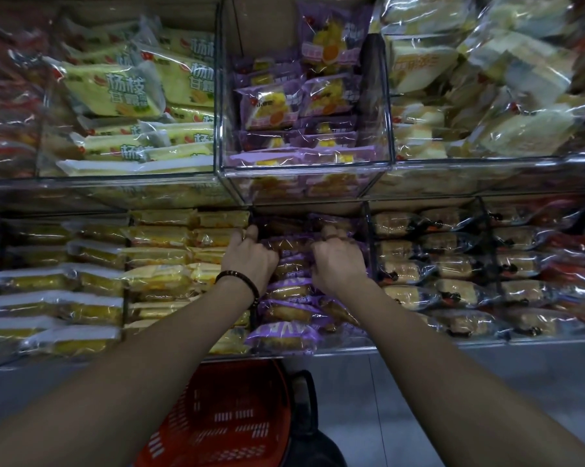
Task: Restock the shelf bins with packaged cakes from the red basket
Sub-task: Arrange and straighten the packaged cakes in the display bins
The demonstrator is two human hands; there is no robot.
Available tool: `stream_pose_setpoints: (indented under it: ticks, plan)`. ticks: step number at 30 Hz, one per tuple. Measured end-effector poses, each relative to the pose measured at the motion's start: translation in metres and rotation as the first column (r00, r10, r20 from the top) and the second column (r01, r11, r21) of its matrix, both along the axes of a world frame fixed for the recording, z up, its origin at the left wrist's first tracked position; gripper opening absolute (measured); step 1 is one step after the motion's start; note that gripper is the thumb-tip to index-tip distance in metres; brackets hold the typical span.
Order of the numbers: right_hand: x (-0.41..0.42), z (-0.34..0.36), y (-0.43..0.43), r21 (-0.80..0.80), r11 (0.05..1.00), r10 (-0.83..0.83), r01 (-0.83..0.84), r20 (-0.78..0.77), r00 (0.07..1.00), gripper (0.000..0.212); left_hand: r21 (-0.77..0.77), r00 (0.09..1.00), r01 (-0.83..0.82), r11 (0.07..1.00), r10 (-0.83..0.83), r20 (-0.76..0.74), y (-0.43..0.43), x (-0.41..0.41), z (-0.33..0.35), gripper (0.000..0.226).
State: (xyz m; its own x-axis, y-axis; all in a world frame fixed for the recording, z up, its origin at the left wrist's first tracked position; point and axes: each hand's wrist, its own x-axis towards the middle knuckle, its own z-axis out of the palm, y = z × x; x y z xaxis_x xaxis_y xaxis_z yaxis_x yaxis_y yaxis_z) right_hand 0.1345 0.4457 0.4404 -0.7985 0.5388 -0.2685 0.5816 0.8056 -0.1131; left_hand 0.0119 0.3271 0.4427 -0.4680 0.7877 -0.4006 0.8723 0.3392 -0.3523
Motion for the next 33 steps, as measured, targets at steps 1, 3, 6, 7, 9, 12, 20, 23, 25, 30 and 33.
stream_pose_setpoints:
  ticks: [1,3,6,7,9,12,20,23,25,30,33]
  plan:
    - [0.001,-0.001,0.001,0.006,1.000,-0.010,0.010,-0.003,1.000,0.029,0.009,1.000,-0.012,1.000,0.012,-0.005,0.000,0.002,-0.001,0.018]
    - [0.005,-0.004,0.002,0.013,1.000,-0.016,0.016,-0.008,1.000,0.034,0.024,1.000,-0.024,0.999,0.024,-0.001,0.002,0.005,-0.001,0.017]
    - [0.008,-0.007,-0.001,0.047,0.998,-0.035,0.037,-0.045,0.998,0.035,0.035,1.000,0.006,0.999,-0.006,-0.002,0.008,0.002,0.003,0.015]
    - [0.008,-0.009,-0.005,0.056,0.997,-0.048,0.052,-0.070,0.996,0.032,0.043,1.000,0.020,0.999,-0.019,-0.011,0.010,0.001,0.005,0.015]
    - [0.006,-0.014,-0.013,0.072,0.994,-0.079,0.087,-0.111,0.991,0.026,0.062,0.999,0.044,0.997,-0.042,-0.030,0.012,-0.001,0.006,0.019]
    - [0.005,-0.021,-0.018,0.102,0.989,-0.098,0.111,-0.127,0.987,0.023,0.075,0.998,0.060,0.995,-0.058,-0.021,0.010,0.002,0.005,0.024]
    - [0.004,0.001,0.019,0.011,0.999,-0.034,0.035,-0.037,0.999,0.027,-0.061,0.998,-0.017,0.998,0.020,0.051,0.017,-0.002,0.008,0.044]
    - [0.025,0.015,0.044,0.120,0.993,-0.008,0.009,-0.009,1.000,0.040,-0.024,0.992,-0.023,0.999,0.026,0.120,0.026,0.003,0.019,0.037]
    - [0.036,0.020,0.053,0.132,0.991,0.014,-0.024,0.071,0.997,0.046,0.112,0.984,0.000,0.994,-0.020,0.176,0.032,0.011,0.019,0.033]
    - [0.053,0.020,0.046,0.194,0.969,0.102,-0.156,0.260,0.960,0.042,0.271,0.966,0.077,0.959,-0.139,0.219,0.054,0.035,0.007,0.032]
    - [0.057,0.018,0.041,0.250,0.948,0.114,-0.197,0.310,0.944,0.044,0.200,0.972,0.131,0.971,-0.165,0.166,0.064,0.040,-0.001,0.044]
